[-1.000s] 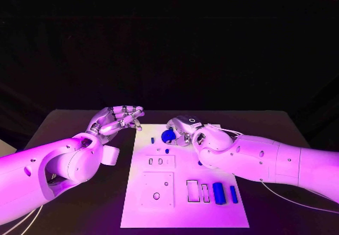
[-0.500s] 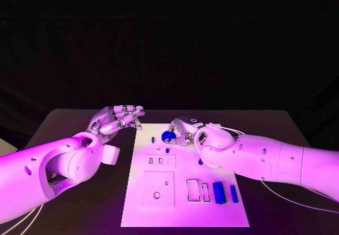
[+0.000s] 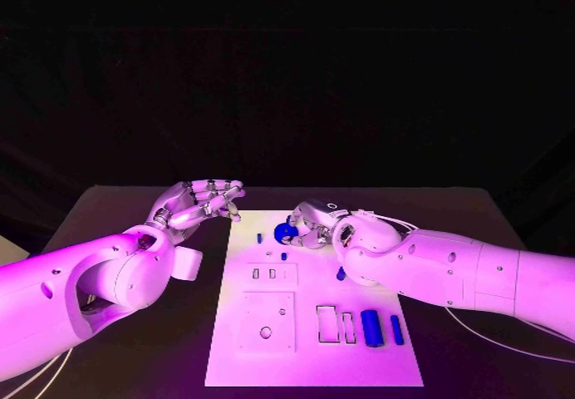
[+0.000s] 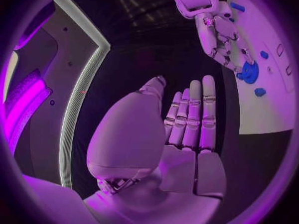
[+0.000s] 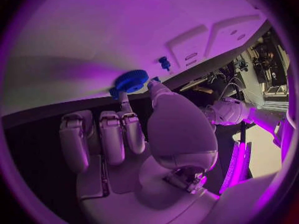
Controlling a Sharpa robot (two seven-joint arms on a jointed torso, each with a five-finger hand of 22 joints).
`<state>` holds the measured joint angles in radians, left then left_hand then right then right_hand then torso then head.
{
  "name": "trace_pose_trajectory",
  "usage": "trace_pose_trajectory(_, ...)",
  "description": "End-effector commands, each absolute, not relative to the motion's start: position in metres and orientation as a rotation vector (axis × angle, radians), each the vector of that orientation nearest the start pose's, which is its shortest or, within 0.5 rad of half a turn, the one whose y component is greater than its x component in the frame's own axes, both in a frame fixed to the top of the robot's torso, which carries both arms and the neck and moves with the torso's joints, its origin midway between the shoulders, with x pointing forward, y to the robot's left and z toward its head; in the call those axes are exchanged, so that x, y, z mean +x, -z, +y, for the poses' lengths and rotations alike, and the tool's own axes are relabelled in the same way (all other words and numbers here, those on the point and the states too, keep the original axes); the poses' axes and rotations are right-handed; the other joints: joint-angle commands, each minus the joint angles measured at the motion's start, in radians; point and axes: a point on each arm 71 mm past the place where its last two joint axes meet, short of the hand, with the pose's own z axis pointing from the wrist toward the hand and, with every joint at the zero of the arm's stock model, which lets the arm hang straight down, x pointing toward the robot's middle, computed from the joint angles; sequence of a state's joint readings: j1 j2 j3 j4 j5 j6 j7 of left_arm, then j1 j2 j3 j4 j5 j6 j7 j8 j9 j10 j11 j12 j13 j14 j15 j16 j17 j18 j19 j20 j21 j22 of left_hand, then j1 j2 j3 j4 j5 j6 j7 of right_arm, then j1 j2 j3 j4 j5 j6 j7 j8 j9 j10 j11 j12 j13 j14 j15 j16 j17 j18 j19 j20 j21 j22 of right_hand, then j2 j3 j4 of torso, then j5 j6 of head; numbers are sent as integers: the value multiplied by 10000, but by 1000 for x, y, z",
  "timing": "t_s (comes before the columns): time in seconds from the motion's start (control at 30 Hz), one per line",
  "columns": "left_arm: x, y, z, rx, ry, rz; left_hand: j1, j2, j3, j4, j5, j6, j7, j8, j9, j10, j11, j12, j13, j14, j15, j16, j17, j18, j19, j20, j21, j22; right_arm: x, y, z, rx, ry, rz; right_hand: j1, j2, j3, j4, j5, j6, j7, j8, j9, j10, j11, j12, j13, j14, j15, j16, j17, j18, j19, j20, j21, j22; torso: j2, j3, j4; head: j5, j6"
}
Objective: Assemble the parts on the task board
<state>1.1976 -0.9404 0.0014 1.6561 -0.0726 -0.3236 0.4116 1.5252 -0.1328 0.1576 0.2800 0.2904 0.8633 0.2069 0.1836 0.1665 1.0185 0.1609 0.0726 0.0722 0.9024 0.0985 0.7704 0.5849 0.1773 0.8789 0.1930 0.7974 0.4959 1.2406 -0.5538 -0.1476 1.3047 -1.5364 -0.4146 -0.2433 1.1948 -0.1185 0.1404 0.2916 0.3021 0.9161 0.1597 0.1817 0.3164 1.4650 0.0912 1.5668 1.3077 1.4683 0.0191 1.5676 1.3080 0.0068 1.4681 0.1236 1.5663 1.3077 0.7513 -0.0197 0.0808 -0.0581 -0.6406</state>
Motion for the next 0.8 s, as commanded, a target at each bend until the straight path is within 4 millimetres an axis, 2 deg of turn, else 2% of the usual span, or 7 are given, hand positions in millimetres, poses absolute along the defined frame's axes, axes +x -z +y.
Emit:
trace_pose_trajectory(0.03, 468, 150, 217, -10051, 16099, 13842, 84, -34, 54, 15, -46, -60, 8, -20, 17, -60, -7, 34, 1, -86, 6, 51, -9, 35, -44, -8, 34, 8, 511, 207, -126, -2148, -5405, 16223, -5, 33, 52, -6, 38, 35, 32, 15, -9, 1058, -75, 40, 2631, 1023, -69, 30, 2616, -68, 1026, -62, 45, 2631, -11, 4, -15, 10, 7)
trace_pose_trajectory(0.23, 468, 150, 220, -10073, 16036, 13818, 84, -34, 54, 15, -46, -60, 8, -20, 17, -60, -7, 34, 1, -86, 6, 51, -9, 35, -44, -8, 34, 8, 504, 195, -150, -1665, -5668, 15679, 19, -31, 70, -23, 30, 7, 34, -3, -16, 1058, -78, 40, 2631, 1013, -75, 20, 2572, -68, 1026, -72, 45, 2631, -29, 2, -84, 9, 51)
trace_pose_trajectory(0.4, 468, 150, 222, -10094, 15979, 13793, 84, -34, 54, 15, -46, -60, 8, -20, 17, -60, -7, 34, 1, -86, 6, 51, -9, 35, -44, -8, 34, 8, 500, 176, -183, -832, -6165, 15100, 137, -73, 164, -37, 53, -35, 43, -33, -29, 1058, -74, 40, 2631, 990, -78, 0, 2474, -68, 1026, -81, 45, 2631, -62, 10, -186, 21, 105)
trace_pose_trajectory(0.5, 468, 150, 223, -10106, 15957, 13786, 83, -35, 56, 17, -46, -66, 9, -24, 17, -71, -4, 32, 0, -94, 9, 55, -13, 35, -59, -5, 48, 18, 498, 167, -202, -288, -6428, 15020, 460, -142, 388, -80, 79, -43, 50, -56, -38, 1058, -71, 40, 2631, 973, -78, -17, 2402, -68, 1026, -85, 45, 2631, -75, 23, -217, 13, 131)
trace_pose_trajectory(0.57, 468, 150, 223, -10116, 15941, 13785, 83, -35, 56, 17, -46, -66, 9, -24, 17, -71, -4, 32, 0, -94, 9, 55, -13, 35, -59, -5, 48, 18, 496, 161, -220, 179, -6655, 15007, 717, -208, 547, -128, 60, -43, 54, -69, -43, 1058, -69, 40, 2631, 974, -79, -18, 2404, -68, 1026, -87, 45, 2631, -82, 40, -265, 47, 150)
trace_pose_trajectory(0.63, 468, 150, 223, -10121, 15944, 13790, 83, -35, 56, 17, -46, -66, 9, -24, 17, -71, -4, 32, 0, -94, 9, 55, -13, 35, -59, -5, 48, 18, 495, 158, -233, 425, -6770, 15031, 1125, -346, 747, -272, 24, -37, 60, -83, -50, 1058, -65, 40, 2631, 969, -79, -22, 2386, -68, 1026, -88, 45, 2631, -85, 51, -293, 47, 166)
trace_pose_trajectory(0.8, 468, 150, 222, -10117, 15992, 13817, 83, -35, 56, 17, -46, -66, 9, -24, 17, -71, -4, 32, 0, -94, 9, 55, -13, 35, -59, -5, 48, 18, 496, 156, -263, 683, -6762, 15188, 1714, -607, 971, -533, -353, -19, 80, -104, -64, 1058, -50, 40, 2631, 970, -72, -23, 2390, -68, 1026, -84, 45, 2631, -73, 86, -300, 44, 168)
